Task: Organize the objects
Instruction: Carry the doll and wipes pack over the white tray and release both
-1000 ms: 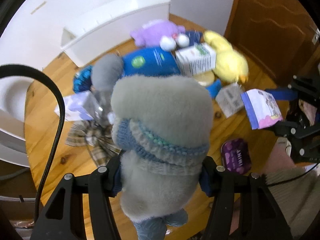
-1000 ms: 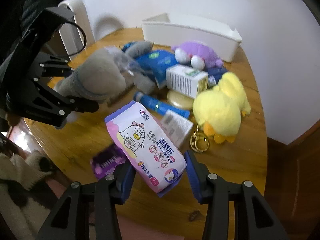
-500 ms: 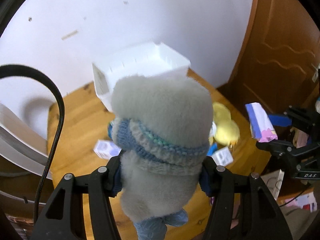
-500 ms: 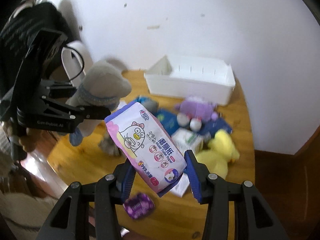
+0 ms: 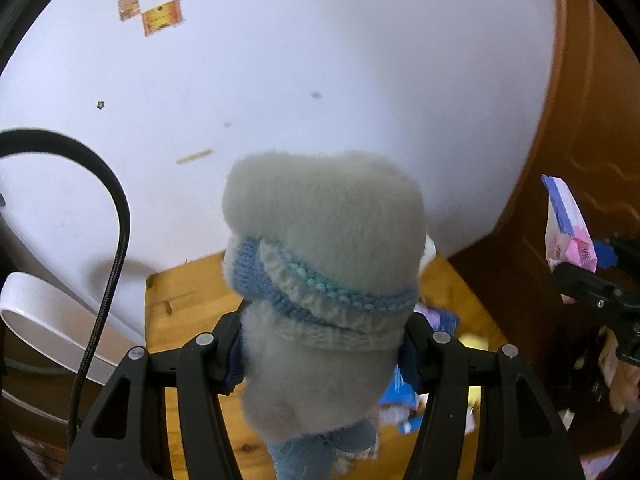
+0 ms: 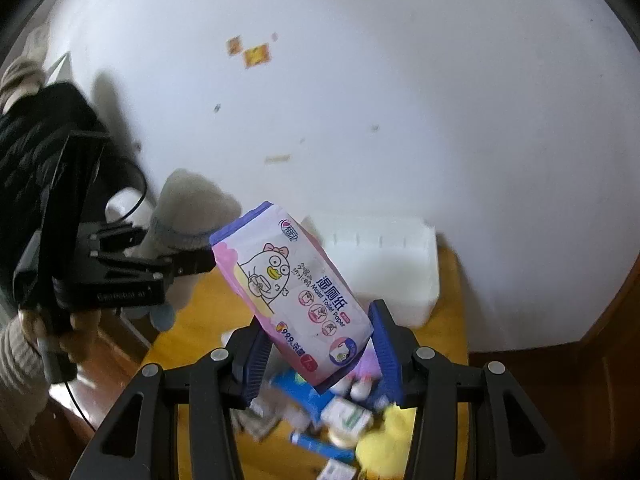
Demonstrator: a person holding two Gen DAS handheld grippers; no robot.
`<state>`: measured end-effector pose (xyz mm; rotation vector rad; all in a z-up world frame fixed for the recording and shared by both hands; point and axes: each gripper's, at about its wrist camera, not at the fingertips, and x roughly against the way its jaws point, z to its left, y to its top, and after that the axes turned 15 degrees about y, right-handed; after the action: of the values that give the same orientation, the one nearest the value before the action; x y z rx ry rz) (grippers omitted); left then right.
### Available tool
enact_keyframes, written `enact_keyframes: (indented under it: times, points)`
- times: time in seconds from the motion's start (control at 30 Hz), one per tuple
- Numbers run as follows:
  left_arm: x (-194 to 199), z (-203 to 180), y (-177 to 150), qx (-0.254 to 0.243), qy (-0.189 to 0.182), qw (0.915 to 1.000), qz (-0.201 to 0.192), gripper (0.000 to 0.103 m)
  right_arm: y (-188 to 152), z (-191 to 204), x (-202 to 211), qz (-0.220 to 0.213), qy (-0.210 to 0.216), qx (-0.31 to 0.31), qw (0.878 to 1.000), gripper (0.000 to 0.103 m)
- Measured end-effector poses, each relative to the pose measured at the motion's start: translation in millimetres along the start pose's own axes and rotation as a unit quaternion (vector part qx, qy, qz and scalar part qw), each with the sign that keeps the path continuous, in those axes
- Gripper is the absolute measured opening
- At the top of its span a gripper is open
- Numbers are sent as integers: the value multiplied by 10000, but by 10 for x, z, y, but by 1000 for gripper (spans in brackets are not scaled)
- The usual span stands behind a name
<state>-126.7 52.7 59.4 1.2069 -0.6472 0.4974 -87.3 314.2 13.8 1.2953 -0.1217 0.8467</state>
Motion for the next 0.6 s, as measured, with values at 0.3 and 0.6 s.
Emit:
enact_keyframes:
  times: [0.3,0.6]
  points:
    - [-228,-7,659,673,8,9977,-73,63,891,-365,-308,-142,-214,-601,9979,49]
    - [-1055,-466,875,912,143,9948,420,63,1258,-951,-1042,51,-644,-1378,9884,49]
